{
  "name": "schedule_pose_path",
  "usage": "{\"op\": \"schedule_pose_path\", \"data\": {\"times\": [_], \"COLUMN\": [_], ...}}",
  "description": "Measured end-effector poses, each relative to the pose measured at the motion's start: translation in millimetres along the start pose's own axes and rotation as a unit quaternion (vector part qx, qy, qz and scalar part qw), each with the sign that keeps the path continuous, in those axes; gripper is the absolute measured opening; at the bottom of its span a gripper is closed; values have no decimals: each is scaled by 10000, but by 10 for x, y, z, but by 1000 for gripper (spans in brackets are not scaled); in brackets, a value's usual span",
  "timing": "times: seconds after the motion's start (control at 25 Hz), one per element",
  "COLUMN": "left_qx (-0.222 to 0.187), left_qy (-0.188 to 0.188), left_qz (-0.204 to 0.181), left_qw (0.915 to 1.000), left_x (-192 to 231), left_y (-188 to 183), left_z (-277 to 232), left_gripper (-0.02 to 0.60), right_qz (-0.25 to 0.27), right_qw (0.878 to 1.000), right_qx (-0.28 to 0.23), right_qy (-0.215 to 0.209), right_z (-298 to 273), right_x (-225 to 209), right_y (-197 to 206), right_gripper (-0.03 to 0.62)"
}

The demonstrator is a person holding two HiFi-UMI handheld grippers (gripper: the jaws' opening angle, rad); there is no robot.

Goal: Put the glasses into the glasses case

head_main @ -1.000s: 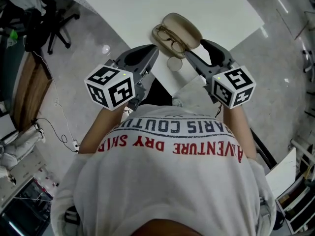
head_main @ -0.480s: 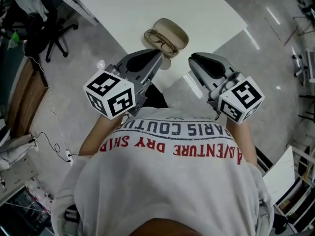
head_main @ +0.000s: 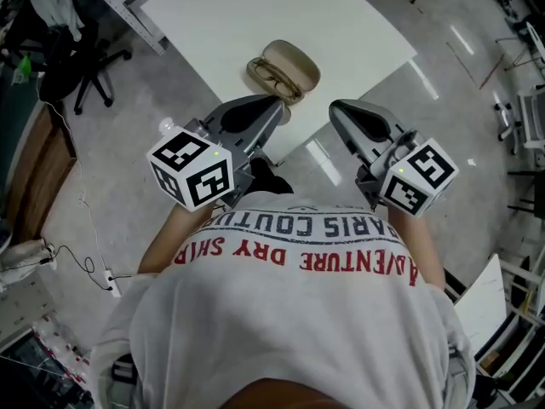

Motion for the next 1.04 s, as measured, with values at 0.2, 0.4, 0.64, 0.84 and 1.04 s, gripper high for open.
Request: {"op": "schedule_pose_path", "data": {"times": [0.2, 0.4, 0.64, 0.84, 1.04], "left_qx": [-70, -64, -16, 75, 120], "left_qy": [44, -8, -57, -94, -129], "left_qz": [-57, -28, 6, 53, 89], "left_qw": [9999, 10000, 10000, 9999, 9998], "left_x": [-51, -18, 56, 151, 234], "left_y": [-22, -31, -56, -45, -59], "left_z": [-2, 11, -13, -64, -125], "left_gripper": [37, 37, 37, 37, 37], "right_qz": [-136, -34, 120, 73, 74], "right_qw": [9998, 9998, 9996, 9996, 9994], "right_qx": [-77, -39, 82, 137, 178], "right_qy": [116, 184, 262, 247, 271], "right_z": [49, 24, -39, -112, -161], "right_x": [-33, -59, -90, -132, -198], "right_y": [-23, -33, -6, 51, 86], "right_gripper": [23, 23, 23, 23, 23]}}
Point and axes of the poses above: the fingertips, and each gripper's own axes: z backward along the fingers, x to its left, y out of its underside, the point moved 3 cm from there along z, backward along the fingers, and after that the axes turned 15 degrees about z, right-handed, at the moved point
